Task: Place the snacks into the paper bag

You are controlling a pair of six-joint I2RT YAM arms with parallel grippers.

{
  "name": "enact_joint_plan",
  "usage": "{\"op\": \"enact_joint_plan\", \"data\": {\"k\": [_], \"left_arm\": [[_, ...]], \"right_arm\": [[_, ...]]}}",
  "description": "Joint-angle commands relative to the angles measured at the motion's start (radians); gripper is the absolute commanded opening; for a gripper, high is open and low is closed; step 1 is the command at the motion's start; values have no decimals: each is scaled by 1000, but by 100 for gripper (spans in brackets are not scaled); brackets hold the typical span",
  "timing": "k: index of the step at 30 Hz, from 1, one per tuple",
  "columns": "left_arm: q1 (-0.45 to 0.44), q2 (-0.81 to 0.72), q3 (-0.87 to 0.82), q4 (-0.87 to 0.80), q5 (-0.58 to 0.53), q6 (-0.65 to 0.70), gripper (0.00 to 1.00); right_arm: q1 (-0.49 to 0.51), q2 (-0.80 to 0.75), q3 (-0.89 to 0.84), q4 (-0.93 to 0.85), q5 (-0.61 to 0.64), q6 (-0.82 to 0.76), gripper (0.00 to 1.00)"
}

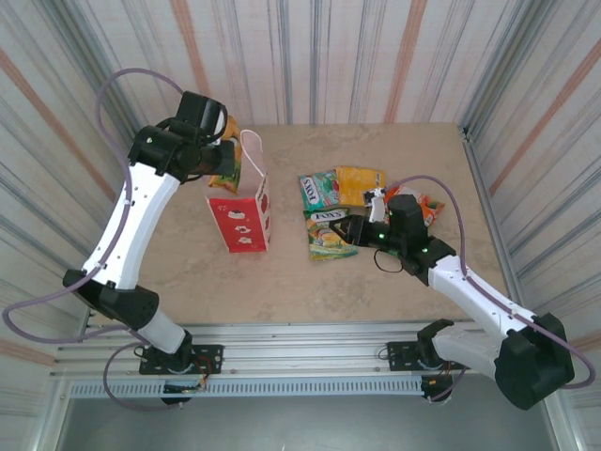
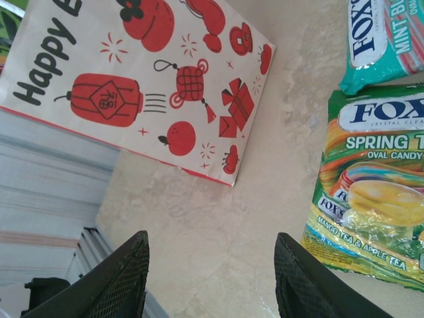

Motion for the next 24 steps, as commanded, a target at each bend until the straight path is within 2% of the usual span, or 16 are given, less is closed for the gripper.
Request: {"op": "enact_joint_plan", "data": {"k": [1, 13, 15, 18, 24], "left_arm": [[7, 24, 39, -44, 50, -41, 8], [10, 76, 11, 18, 131, -53, 13], [10, 86, 19, 25, 146, -54, 18], [12, 90, 33, 25, 149, -53, 32], [12, 34, 39, 28, 111, -33, 38]], "right_arm": [[9, 11, 34, -14, 8, -19, 51], [12, 51, 61, -17, -1, -20, 51], [13, 54, 63, -18, 0, -19, 51], [13, 52, 68, -27, 8, -20, 51], [13, 41, 81, -74, 50, -19, 51]]}}
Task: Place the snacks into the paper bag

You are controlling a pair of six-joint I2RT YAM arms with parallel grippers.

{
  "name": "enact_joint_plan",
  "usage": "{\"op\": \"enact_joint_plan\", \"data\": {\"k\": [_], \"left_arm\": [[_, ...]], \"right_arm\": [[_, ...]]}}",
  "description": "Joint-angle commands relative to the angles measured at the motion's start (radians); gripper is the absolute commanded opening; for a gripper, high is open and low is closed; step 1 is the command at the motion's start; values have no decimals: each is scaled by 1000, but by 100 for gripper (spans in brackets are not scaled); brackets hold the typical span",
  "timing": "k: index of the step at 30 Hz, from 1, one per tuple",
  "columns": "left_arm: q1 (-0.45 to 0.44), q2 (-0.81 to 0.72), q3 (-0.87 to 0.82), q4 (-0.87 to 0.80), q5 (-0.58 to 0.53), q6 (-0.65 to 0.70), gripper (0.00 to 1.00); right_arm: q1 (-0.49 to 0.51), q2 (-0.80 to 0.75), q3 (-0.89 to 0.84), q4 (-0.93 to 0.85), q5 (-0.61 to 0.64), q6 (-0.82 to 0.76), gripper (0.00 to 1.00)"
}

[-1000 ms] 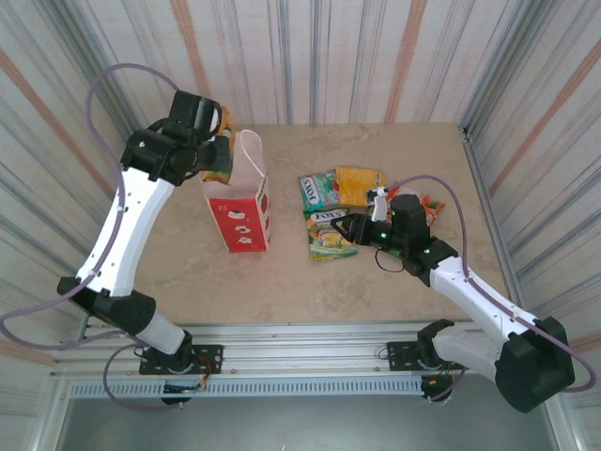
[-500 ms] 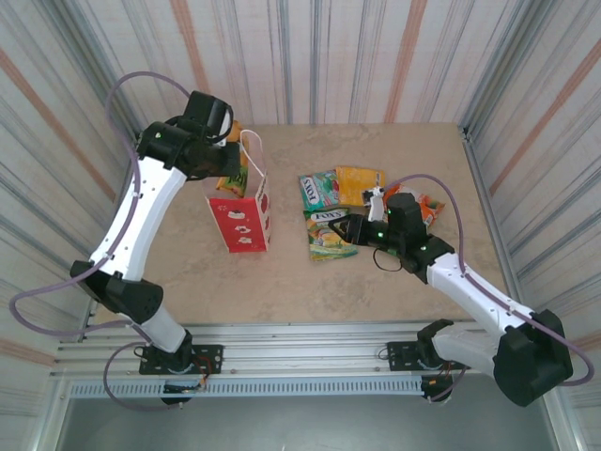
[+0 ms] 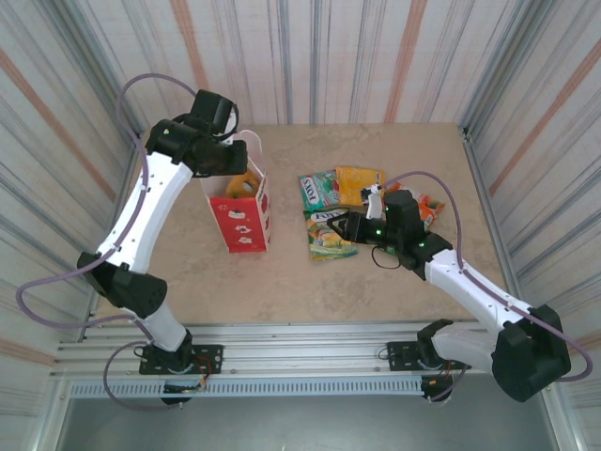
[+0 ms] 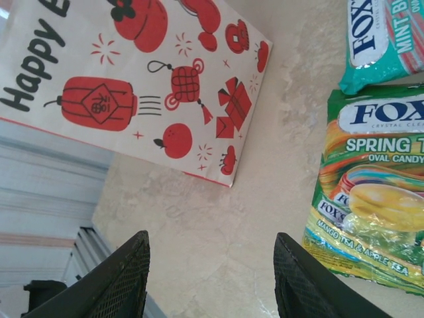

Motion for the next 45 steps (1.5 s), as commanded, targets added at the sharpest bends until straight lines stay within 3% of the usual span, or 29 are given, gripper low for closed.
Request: {"op": "enact_joint_plan", "data": {"k": [1, 9, 16, 23, 28, 35, 45], "left_arm": [[9, -63, 23, 9, -22, 20, 38], [8, -276, -160, 113, 71, 116, 48], [8, -541, -520, 387, 324, 184, 50], [-2, -685, -790, 546, 522, 195, 51], [-90, -727, -908, 548, 490, 275, 53], [-273, -716, -1022, 569, 309, 300, 56], [-342, -613, -1092, 675, 263, 252, 57]], "right_arm": [[7, -5, 44, -65, 46, -15, 51], [-10, 61, 176, -366, 130, -98, 52], [-134, 205, 274, -541, 21, -193, 54], [-168, 417, 450, -695, 69, -352, 56], [-169, 607, 585, -750, 74, -429, 56], [-160, 814, 693, -758, 61, -453, 56], [-149, 929, 720, -694, 25, -444, 55]]}}
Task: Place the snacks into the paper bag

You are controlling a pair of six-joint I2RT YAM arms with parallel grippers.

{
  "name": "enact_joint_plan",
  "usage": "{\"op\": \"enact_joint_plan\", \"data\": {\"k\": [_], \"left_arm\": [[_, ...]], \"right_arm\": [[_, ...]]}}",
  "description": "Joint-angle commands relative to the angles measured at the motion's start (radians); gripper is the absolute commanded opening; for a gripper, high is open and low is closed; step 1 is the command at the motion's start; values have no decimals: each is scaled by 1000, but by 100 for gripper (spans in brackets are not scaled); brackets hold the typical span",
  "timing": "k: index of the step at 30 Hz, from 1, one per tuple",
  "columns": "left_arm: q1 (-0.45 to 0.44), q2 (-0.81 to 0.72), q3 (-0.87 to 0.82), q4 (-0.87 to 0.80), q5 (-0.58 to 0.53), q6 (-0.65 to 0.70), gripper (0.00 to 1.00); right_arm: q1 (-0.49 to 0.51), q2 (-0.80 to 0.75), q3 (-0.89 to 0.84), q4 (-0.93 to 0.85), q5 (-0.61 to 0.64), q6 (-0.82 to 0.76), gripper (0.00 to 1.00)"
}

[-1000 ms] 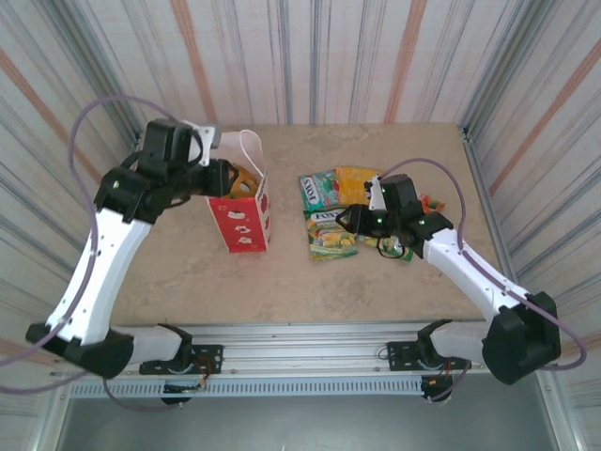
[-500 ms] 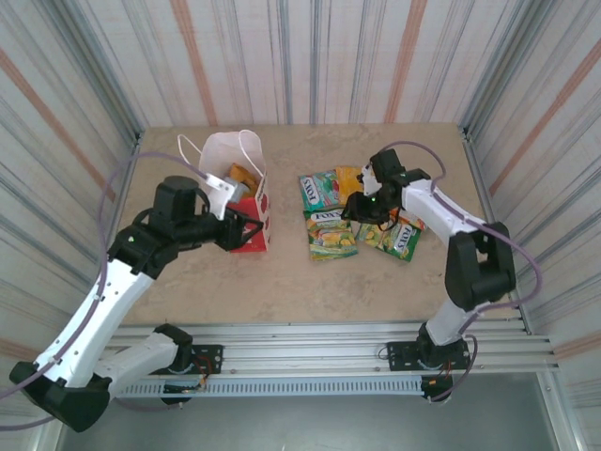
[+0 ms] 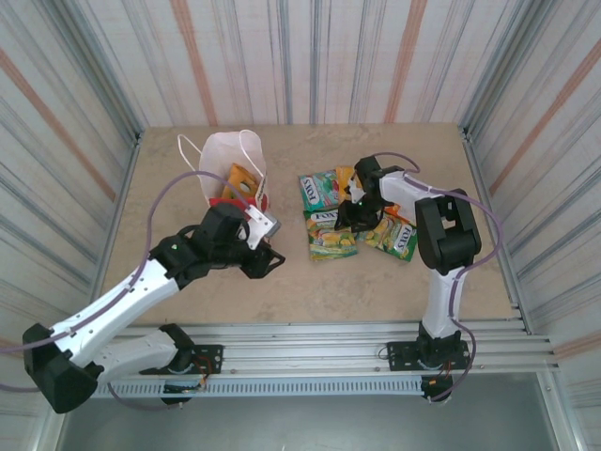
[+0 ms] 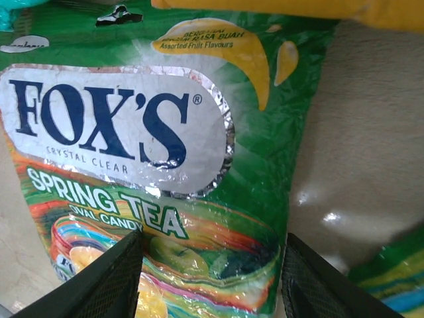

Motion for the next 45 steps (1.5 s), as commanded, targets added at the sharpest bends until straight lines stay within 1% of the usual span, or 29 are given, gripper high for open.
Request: {"op": "enact_joint_plan", "data": {"k": [1, 3, 4, 8, 11, 15, 21, 26, 30, 36, 41, 45], "left_arm": [[-8, 20, -18, 72, -17, -14, 57], [-8, 28, -19, 89, -9, -20, 56], [-8, 31, -20, 94, -9, -23, 56], [-8, 33, -17, 89, -34, -27, 54], [-8, 39, -4, 72, -51, -20, 54], [-8, 48, 8, 63, -64, -19, 53], [-8, 65, 14, 102, -63, -63, 55], [-8, 82, 10, 161, -45, -138, 57], [-4, 87, -1, 239, -4, -177, 59], [28, 92, -21, 379, 76, -264, 62], [56, 99, -55, 568, 171, -321, 65], [66, 117, -36, 643, 192, -338, 66]], "right_arm": [[6, 38, 29, 14, -24, -22, 54], [4, 48, 28, 19, -24, -27, 48], [2, 53, 24, 22, -24, -28, 43], [-2, 36, -7, 42, -42, -40, 17], [-8, -9, -48, 76, -68, -36, 8], [-13, -84, -102, 114, -80, -26, 0], [-19, -242, -212, 204, -101, 15, 0], [-22, -404, -341, 335, -137, 27, 0], [-38, -541, -443, 480, -228, 62, 0], [-100, -730, -563, 728, -410, 152, 0], [-130, -836, -585, 850, -551, 169, 0], [-137, -885, -573, 925, -625, 200, 0]]}}
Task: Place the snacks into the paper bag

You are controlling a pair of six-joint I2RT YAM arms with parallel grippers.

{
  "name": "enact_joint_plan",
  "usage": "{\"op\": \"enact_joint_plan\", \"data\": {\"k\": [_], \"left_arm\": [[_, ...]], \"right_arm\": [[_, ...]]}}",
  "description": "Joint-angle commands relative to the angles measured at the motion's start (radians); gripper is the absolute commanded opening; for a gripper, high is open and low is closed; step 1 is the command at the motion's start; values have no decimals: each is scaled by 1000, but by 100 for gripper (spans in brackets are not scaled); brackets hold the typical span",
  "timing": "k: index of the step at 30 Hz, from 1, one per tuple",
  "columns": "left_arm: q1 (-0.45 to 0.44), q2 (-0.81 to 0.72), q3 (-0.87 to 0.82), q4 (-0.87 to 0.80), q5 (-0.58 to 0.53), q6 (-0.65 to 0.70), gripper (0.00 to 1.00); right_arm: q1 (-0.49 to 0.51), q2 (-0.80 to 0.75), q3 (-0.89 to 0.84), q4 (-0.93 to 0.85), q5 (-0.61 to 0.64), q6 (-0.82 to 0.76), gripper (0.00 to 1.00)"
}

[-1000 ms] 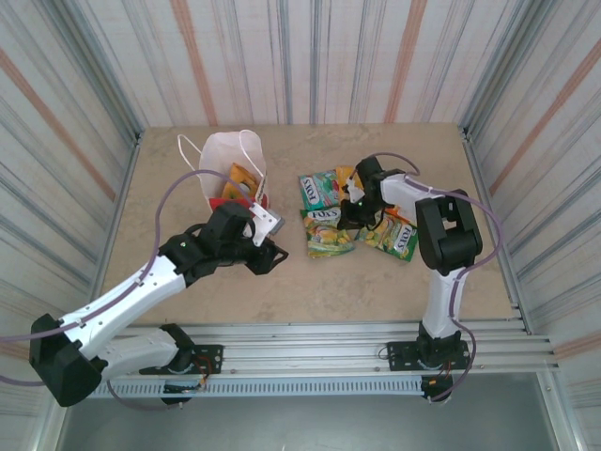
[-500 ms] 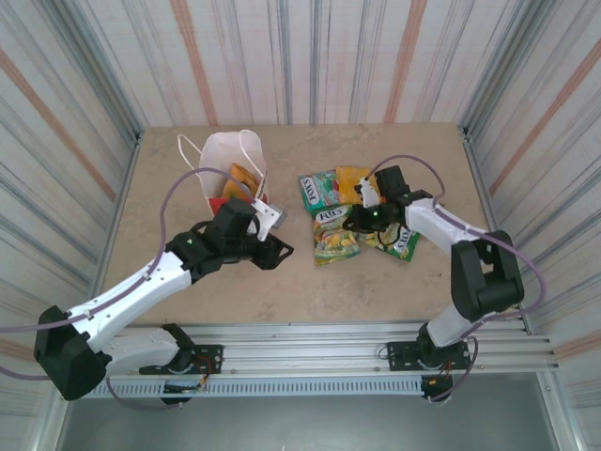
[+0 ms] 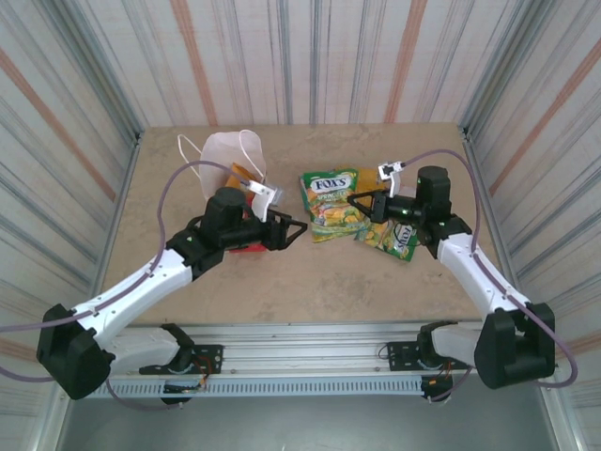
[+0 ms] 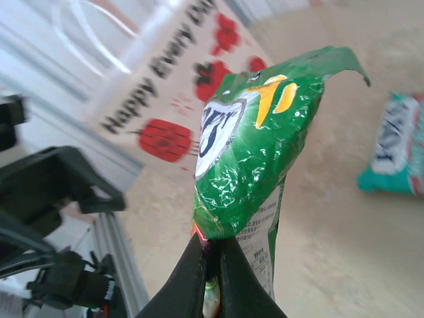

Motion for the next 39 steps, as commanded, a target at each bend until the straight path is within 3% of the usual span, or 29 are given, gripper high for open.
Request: {"op": "enact_joint_plan", "data": {"k": [1, 6, 15, 21, 32, 39], "left_arm": [[8, 17, 8, 131, 61, -36, 67], [25, 53, 24, 192, 71, -74, 69], [38, 86, 16, 254, 84, -143, 69], [38, 117, -33, 424, 114, -218, 69], [36, 243, 42, 590, 162, -269, 69], [35, 276, 59, 756, 247, -298, 56]], "right_arm": [[-9, -49, 12, 150, -136, 56, 0], [-10, -62, 46, 211, -179, 100, 0], [-20, -63, 69, 228, -149, 122, 0], [-19, -72, 65, 301, -138, 179, 0], [-12, -82, 68, 412, -125, 268, 0], [-12, -76, 33, 419, -94, 271, 0]]}}
